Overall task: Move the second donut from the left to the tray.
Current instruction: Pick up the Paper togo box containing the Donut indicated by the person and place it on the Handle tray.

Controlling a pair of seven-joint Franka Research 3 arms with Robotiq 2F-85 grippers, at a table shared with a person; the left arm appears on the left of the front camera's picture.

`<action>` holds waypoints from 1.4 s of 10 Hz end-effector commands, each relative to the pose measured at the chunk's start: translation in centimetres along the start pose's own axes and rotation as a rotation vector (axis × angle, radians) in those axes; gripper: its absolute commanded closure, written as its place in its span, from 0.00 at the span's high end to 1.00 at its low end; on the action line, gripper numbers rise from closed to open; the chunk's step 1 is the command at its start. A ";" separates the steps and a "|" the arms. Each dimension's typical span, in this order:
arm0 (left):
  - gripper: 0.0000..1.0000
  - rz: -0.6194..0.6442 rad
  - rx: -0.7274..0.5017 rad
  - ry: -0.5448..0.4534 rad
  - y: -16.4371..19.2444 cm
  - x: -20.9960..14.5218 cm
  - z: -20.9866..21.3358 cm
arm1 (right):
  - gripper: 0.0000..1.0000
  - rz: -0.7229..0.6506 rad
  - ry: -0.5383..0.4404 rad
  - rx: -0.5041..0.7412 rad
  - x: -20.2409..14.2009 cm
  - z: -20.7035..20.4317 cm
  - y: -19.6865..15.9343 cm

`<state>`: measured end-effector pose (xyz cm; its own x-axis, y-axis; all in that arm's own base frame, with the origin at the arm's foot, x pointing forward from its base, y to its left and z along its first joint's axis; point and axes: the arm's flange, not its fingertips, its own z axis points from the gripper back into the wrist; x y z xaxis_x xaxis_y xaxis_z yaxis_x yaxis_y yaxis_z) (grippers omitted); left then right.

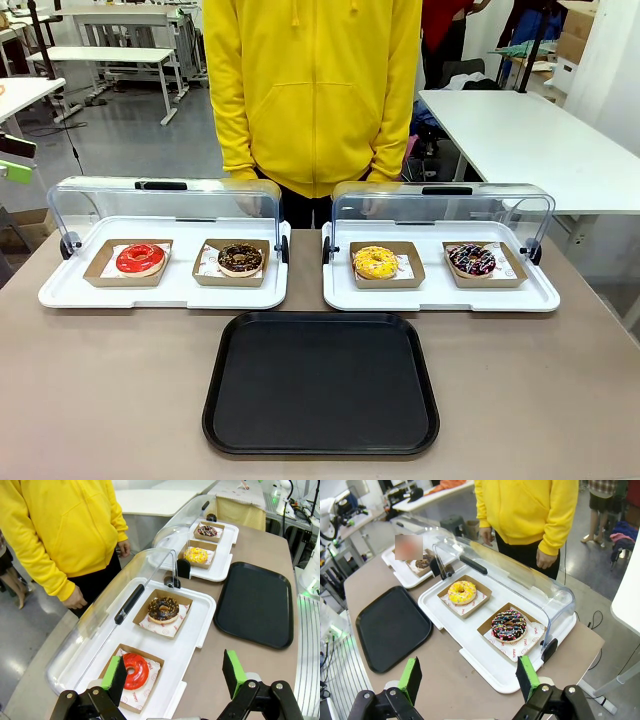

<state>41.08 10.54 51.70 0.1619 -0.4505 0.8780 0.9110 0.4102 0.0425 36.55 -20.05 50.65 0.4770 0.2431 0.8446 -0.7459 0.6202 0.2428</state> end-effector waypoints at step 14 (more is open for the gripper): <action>1.00 -0.001 0.000 -0.020 0.2 0.3 -0.1 | 1.00 0.024 -0.028 0.003 0.3 0.0 -0.3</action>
<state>41.08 10.54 51.70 0.1619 -0.4505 0.8780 0.9110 0.4102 0.0425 36.59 -20.07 50.59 0.4782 0.2432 0.8439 -0.7456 0.6202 0.2438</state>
